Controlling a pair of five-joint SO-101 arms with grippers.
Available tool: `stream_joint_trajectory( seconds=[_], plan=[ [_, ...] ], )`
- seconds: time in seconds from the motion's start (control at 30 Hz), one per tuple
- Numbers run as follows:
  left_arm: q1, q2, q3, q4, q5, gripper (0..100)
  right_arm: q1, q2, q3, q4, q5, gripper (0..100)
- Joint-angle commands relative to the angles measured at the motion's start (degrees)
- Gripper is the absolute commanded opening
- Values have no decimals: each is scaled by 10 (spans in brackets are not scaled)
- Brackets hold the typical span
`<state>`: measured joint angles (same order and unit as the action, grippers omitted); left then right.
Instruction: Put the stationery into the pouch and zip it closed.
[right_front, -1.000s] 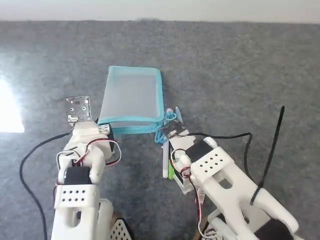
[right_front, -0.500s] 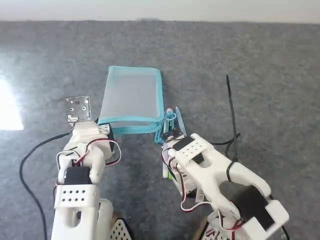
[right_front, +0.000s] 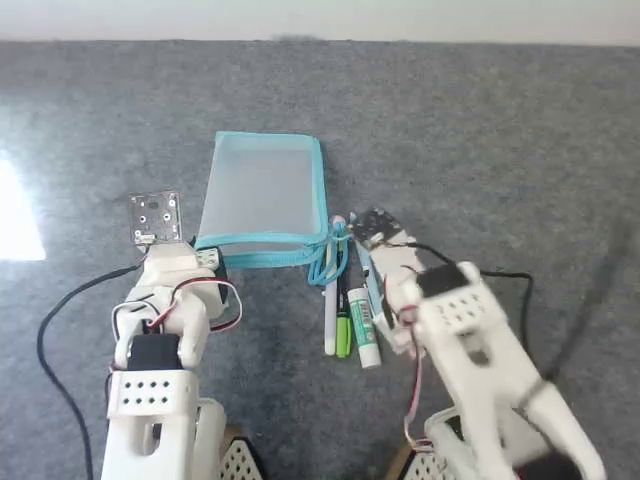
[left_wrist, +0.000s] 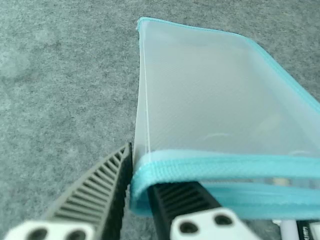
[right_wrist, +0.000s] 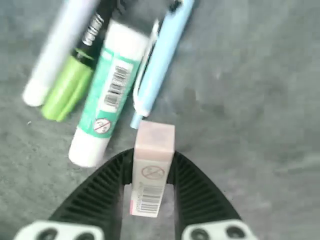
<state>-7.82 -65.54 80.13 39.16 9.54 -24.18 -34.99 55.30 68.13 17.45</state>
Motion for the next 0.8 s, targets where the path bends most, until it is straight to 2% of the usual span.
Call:
stream_joint_trajectory(
  seconds=[0.0,0.1,0.2,0.43,0.57,0.67,0.77],
  plan=[
    [-3,-5,-12,-14,4,13,12,-137,-32,62,54,7],
    [-2,-5,-12,-14,4,13,32,-155,-87,93,54,7],
    [-2,-5,-10,-14,4,13,41,-100,-130,89,76,7],
    [-4,-7,-9,0,4,13,51,123,-169,-75,85,28],
    [-6,-9,-9,7,4,13,51,206,-178,-116,82,212],
    [-3,-8,-9,6,4,13,51,215,-178,-105,85,361],
    [-3,-7,-9,6,4,13,51,205,-174,-85,81,391]
  ],
)
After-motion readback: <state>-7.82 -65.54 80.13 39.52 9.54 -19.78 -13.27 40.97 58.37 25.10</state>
